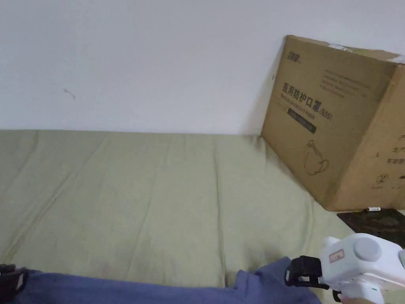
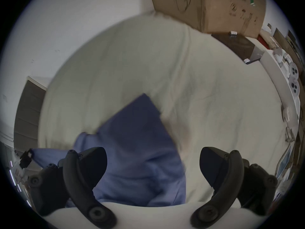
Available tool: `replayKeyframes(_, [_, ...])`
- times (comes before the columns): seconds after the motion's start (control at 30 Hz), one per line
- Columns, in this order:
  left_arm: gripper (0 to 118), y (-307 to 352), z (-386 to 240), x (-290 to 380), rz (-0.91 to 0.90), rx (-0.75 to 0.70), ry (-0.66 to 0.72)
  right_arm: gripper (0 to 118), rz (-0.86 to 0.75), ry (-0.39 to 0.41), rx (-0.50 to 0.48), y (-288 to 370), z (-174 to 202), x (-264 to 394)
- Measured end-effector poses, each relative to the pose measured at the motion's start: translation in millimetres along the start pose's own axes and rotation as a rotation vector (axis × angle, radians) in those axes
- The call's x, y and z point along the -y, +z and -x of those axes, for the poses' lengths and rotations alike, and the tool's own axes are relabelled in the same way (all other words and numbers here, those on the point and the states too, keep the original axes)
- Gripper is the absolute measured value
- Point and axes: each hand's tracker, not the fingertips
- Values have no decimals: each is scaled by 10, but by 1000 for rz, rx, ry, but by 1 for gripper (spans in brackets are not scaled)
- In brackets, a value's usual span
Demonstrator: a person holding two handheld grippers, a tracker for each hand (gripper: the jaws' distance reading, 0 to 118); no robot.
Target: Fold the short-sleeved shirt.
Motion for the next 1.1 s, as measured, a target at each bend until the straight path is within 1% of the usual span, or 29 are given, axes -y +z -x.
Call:
replayKeyframes(0.03, [0,45,-53,-15,2,-3,0,113,8,-10,-7,-75,-2,-37])
replayKeyframes(0.1, [0,78,-29,26,5,-15,5,108,8,-15,-2,-207,17,-100])
replayKeyframes(0.13, [0,79,-19,46,12,-18,5,101,10,-17,3,-249,32,-126])
replayKeyframes(0.17, [0,100,-76,36,22,-31,-8,91,23,-9,3,-287,64,-137])
replayKeyframes(0.2, [0,85,-72,61,39,-44,-21,84,42,16,0,-311,107,-120])
replayKeyframes(0.23, [0,66,-66,86,54,-52,-21,72,55,88,54,-321,185,-86])
replayKeyframes(0.27, [0,48,-57,113,76,-52,-7,56,45,189,134,-318,280,-47])
replayKeyframes(0.3, [0,87,-156,105,98,-45,14,56,29,283,169,-307,349,-13])
replayKeyframes(0.33, [0,85,-168,132,111,-34,35,49,8,319,150,-236,404,56])
replayKeyframes(0.37, [0,92,-191,168,116,-32,49,29,-7,297,94,-178,420,66])
replayKeyframes(0.4, [0,131,-225,216,99,-32,56,0,11,259,22,-125,419,54])
replayKeyframes(0.43, [0,162,-147,208,40,-54,68,0,-6,222,1,-47,425,72])
replayKeyframes(0.47, [0,252,-196,238,-4,-73,80,0,-23,215,-39,78,437,140])
replayKeyframes(0.5, [0,356,-235,241,-36,-68,109,0,-66,229,-49,220,459,177])
replayKeyframes(0.53, [0,461,-267,233,-63,-60,137,0,-126,238,-33,391,473,218])
replayKeyframes(0.57, [0,511,-120,175,-81,-41,162,0,-183,231,-29,594,465,251])
replayKeyframes(0.6, [0,634,-147,131,-102,-32,169,0,-227,208,-59,750,471,301])
replayKeyframes(0.67, [0,859,-220,16,-107,-32,138,0,-296,180,-96,1168,433,332])
replayKeyframes(0.7, [0,870,-18,-46,-128,-36,108,0,-322,162,-122,1350,380,309])
replayKeyframes(0.73, [0,991,-38,-123,-147,-39,85,0,-340,162,-146,1532,362,290])
replayKeyframes(0.8, [0,1258,-72,-299,-187,-41,60,0,-407,178,-154,1946,378,268])
replayKeyframes(0.83, [0,1417,-138,-413,-211,-26,69,0,-456,189,-158,2185,405,242])
replayKeyframes(0.87, [0,1566,-148,-523,-238,-17,77,0,-479,219,-161,2385,439,207])
replayKeyframes(0.93, [0,1799,-154,-722,-289,3,93,0,-551,252,-158,2752,512,122])
replayKeyframes(1.07, [0,2080,-155,-1097,-345,12,99,0,-616,248,-169,3288,702,-156])
replayKeyframes(1.1, [0,2003,38,-1220,-360,12,97,0,-645,251,-163,3386,769,-252])
